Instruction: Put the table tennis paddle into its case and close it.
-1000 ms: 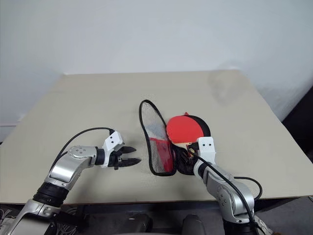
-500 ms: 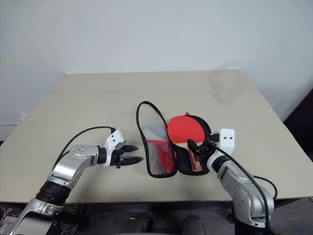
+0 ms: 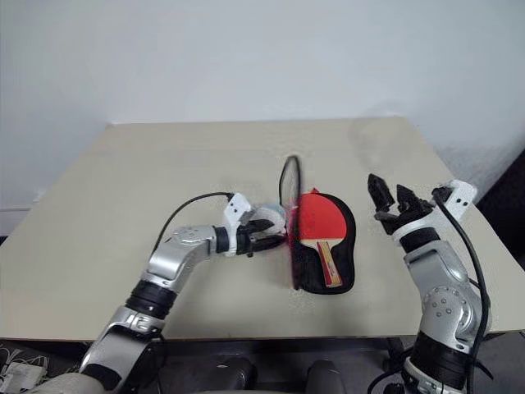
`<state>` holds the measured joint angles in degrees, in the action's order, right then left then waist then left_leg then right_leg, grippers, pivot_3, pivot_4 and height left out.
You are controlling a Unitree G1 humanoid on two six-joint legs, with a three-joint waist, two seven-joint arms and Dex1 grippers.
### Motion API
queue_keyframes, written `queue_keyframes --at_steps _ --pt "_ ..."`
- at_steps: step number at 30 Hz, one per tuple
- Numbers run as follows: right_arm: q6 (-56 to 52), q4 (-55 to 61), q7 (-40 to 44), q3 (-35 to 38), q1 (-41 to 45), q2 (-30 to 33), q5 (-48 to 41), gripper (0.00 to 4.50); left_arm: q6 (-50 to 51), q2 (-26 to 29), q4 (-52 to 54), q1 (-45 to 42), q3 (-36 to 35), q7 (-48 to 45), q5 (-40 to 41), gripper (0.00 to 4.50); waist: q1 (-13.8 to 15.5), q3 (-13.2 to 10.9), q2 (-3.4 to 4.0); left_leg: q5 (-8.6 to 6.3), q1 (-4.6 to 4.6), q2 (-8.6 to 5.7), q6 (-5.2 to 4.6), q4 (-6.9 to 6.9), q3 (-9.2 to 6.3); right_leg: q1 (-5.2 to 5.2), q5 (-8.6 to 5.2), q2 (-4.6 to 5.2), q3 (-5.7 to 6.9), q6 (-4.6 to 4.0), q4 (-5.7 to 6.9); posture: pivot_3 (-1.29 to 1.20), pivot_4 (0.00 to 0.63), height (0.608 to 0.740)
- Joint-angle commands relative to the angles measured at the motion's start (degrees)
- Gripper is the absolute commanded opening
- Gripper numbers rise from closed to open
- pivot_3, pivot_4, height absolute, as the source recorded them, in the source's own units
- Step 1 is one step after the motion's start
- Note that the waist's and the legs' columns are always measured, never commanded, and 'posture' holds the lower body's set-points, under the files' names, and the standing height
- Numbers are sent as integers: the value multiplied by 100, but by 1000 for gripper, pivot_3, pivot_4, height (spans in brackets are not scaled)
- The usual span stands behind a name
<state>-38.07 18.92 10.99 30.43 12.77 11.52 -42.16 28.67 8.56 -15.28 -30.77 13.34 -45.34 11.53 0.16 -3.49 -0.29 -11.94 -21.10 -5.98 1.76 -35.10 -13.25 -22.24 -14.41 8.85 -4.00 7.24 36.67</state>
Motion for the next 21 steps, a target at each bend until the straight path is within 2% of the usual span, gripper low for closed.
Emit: queue_keyframes --at_steps 1,7,10,12,16,21 --pt "303 52 -56 -6 86 98 -9 4480 67 -227 3 -240 31 256 -39 2961 -21 0 1 0 0 0 0 0 0 -1 0 0 0 0 1 0 0 740" --pt "489 -191 -223 -115 75 83 69 4480 401 -397 62 -188 -66 688 -33 2961 -57 1 4 -1 0 2 -1 1 4 -2 0 0 -1 0 1 0 0 740" --pt "499 -301 -310 -194 105 86 88 4480 1115 -328 583 -93 -282 676 357 2961 -66 1 4 -1 -1 1 -2 0 4 -2 0 0 -1 0 1 0 0 740" --pt "529 -348 -349 -239 148 89 70 4480 1983 -246 979 -74 -544 617 806 2961 -101 1 5 -1 -2 1 -2 1 2 -3 0 0 -1 0 1 0 0 740" --pt "532 -487 -356 -390 213 156 108 4480 3242 149 1595 -3 -764 469 1423 2961 -158 1 9 -1 -3 1 -2 3 1 -5 0 0 0 0 1 0 0 740" --pt "531 -593 -278 -518 307 205 65 4480 3462 -30 1424 -23 -677 800 1453 2961 -137 0 11 -2 -2 1 -3 1 1 -3 0 0 0 0 1 0 0 740"
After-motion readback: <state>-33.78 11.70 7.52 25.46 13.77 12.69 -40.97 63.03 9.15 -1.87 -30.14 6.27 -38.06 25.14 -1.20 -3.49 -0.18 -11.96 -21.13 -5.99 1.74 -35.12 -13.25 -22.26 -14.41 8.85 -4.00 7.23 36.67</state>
